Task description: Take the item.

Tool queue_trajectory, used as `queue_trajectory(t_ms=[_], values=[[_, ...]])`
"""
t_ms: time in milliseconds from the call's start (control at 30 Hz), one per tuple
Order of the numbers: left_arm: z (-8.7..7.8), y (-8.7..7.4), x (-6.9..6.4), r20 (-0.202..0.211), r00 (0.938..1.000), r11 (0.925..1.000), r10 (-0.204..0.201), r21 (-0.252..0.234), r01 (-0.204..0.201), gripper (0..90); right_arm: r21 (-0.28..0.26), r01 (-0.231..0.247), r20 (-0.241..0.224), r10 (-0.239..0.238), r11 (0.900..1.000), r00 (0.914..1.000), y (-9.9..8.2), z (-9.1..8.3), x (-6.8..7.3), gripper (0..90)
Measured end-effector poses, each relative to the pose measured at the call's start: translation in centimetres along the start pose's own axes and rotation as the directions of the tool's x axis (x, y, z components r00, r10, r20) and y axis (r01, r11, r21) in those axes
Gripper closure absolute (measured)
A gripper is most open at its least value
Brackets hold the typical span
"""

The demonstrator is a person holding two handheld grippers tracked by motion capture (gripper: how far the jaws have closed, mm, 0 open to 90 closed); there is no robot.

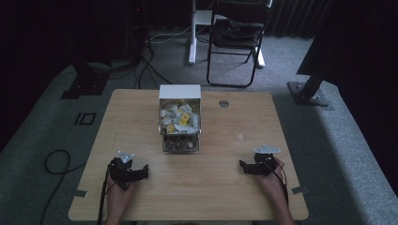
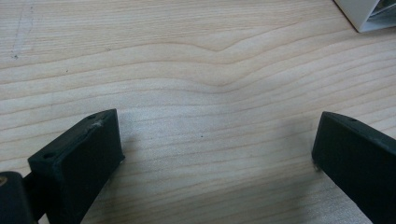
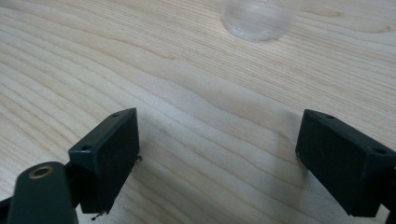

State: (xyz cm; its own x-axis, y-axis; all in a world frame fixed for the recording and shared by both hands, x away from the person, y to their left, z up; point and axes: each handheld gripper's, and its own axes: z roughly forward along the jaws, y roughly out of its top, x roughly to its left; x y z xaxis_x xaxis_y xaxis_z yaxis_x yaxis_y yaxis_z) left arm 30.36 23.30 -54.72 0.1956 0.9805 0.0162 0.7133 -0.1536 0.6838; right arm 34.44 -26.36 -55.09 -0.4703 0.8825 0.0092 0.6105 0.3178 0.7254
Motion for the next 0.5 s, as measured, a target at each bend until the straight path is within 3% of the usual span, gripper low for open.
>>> queue_trajectory(t_ms=[500], values=[[0.0, 0.0, 0.0, 0.0, 1.0, 1.0, 0.001, 0.0, -0.001, 2.1, 0.005, 0.003, -0.001, -0.003, 1.0, 1.0, 0.1, 0.01, 0.0, 13.7]])
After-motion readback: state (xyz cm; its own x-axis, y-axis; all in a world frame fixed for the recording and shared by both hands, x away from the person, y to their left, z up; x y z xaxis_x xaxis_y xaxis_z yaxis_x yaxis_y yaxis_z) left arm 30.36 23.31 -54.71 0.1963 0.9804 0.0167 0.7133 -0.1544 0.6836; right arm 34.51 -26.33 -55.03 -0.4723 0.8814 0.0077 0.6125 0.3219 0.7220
